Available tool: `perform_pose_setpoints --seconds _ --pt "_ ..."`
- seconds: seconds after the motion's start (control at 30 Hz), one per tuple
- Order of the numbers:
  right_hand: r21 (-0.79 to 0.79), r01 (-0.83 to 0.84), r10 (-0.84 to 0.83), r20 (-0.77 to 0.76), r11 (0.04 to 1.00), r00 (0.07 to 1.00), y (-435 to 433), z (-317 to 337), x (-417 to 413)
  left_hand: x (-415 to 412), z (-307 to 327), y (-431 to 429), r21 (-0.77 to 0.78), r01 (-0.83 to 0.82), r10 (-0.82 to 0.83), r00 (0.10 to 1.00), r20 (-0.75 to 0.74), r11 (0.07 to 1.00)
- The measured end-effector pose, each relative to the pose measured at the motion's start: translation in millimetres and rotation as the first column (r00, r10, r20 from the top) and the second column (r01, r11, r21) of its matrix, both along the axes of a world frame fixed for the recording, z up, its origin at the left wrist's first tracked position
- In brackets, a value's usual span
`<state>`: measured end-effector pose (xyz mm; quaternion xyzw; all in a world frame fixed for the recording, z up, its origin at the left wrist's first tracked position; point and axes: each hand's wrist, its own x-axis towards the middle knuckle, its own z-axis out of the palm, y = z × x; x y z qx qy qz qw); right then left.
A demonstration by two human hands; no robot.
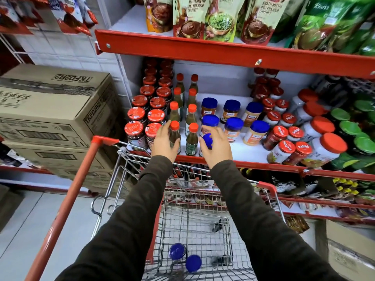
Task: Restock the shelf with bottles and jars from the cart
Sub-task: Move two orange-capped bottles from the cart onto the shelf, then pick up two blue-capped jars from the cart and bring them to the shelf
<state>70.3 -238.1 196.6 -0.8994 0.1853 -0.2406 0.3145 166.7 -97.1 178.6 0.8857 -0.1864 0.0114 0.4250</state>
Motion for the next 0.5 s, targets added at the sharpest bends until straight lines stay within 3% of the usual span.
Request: perform_pose_setpoints --seconds 0.1,0.27,0.5 --pt "-0.153 0.012 -0.011 0.007 0.988 1.0 2.1 -14.1 -22.6 -29.0 -12.6 9.9 -0.063 -0.022 0.025 0.999 0.042 0.998" --pt "-0.224 0.023 -0.045 -0.092 0.974 0.995 11.4 -48.4 -62.1 -82.4 -54.7 23.9 0.052 0.029 -0.032 0.998 0.057 0.998" --pt "-0.217 -0.073 -0.001 -0.323 0.973 0.946 27.7 -118.8 -120.5 -135.5 -123.1 47.5 0.252 0.248 -0.217 0.966 -0.144 0.936"
